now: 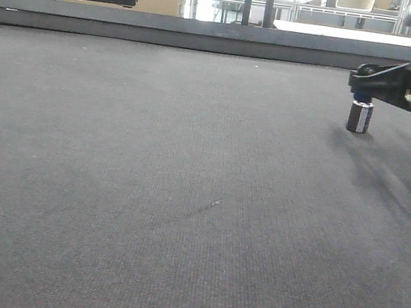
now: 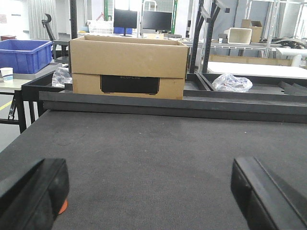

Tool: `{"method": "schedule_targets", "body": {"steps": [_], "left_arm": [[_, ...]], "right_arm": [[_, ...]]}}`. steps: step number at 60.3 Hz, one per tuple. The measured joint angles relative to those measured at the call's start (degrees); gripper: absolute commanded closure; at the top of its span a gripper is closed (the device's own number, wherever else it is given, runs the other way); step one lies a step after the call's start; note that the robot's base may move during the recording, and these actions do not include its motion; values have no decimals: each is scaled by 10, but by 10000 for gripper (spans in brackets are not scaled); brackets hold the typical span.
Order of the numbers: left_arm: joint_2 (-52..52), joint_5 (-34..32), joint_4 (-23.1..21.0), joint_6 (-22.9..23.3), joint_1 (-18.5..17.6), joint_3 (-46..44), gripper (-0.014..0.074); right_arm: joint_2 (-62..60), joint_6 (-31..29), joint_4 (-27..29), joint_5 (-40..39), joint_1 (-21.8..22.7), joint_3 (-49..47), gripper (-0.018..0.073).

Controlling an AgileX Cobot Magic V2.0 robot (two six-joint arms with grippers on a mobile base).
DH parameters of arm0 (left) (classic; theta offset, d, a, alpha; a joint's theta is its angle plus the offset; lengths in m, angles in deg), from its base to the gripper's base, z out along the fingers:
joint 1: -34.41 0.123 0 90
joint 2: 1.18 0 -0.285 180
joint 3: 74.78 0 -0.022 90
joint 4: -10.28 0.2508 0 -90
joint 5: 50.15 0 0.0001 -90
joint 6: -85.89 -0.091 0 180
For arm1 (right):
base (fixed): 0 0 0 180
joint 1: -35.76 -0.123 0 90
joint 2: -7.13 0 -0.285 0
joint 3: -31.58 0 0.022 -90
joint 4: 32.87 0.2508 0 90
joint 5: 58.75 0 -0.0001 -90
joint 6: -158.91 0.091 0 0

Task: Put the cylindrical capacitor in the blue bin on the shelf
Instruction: 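Close both grippers on the capacitor and orange cylinder and lift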

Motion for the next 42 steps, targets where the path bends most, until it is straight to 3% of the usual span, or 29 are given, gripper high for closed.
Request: {"method": "schedule_targets", "body": {"steps": [42], "left_arm": [[0,7,0,0,0,0,7]], "right_arm": [[125,0,12,56,4,-129,15]]}}
